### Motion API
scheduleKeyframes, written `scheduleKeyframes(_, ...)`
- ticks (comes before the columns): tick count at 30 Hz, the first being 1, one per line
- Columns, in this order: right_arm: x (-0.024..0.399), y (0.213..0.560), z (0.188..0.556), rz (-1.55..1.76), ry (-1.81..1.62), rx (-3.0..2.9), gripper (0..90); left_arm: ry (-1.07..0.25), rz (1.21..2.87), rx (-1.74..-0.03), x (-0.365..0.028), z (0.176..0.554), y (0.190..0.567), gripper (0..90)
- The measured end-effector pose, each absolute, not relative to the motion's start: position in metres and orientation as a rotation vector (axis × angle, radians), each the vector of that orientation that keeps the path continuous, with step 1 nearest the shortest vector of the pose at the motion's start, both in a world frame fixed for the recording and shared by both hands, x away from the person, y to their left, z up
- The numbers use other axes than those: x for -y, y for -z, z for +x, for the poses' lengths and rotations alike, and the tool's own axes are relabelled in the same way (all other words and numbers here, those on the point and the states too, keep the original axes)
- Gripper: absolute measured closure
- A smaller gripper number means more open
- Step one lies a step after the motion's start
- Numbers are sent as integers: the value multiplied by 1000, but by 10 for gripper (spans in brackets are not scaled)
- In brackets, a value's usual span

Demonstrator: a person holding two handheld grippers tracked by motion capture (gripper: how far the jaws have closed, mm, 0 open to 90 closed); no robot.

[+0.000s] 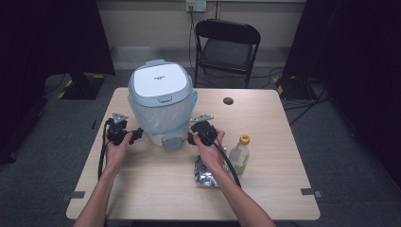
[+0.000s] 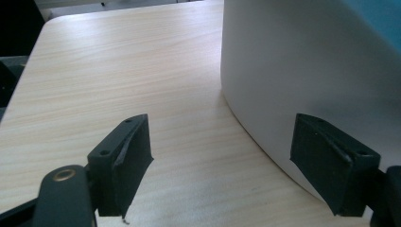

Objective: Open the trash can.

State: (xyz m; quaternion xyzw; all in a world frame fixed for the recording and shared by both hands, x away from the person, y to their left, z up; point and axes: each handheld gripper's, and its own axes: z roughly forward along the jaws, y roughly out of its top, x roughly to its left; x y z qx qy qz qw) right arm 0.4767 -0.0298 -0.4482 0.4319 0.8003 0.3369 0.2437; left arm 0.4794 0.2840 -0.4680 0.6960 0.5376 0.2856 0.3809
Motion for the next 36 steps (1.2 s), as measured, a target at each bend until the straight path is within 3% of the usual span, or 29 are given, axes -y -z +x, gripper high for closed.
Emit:
scheduleKeyframes(7,32,445,502,1230,-943,-2090,362,-723,1756,-1388,-290,495,454,205)
scheduleKeyframes(8,31,444,505,1227,-991,-2043,433,-748,1736,-1385,-291,497,453,207)
scheduleKeyframes(12,31,444,506,1215,-1034,-2042,498,-734,1770,-1370,-293,503,452,207)
scheduleKeyframes(15,32,442,501,1199,-1098,-2130,488,-754,1749,-1392,-297,509,452,228)
scheduleKeyframes(18,26,439,494,1135,-1108,-2189,385,-742,1727,-1398,-303,511,454,262)
scheduleKeyframes(22,24,440,500,1136,-1072,-2147,370,-701,1725,-1386,-308,514,460,222)
scheduleKeyframes(24,23,442,511,1149,-1057,-2103,385,-735,1737,-1351,-307,518,464,269)
scheduleKeyframes(30,22,446,526,1145,-1105,-2027,401,-710,1770,-1349,-308,529,465,293)
scheduleKeyframes(32,17,448,528,1140,-1107,-2009,510,-701,1755,-1326,-307,530,465,358)
scheduleKeyframes(33,13,448,529,1128,-1117,-1988,586,-664,1746,-1304,-307,529,466,459)
scheduleKeyframes(36,14,449,530,1141,-1153,-2005,648,-659,1754,-1287,-305,528,465,581)
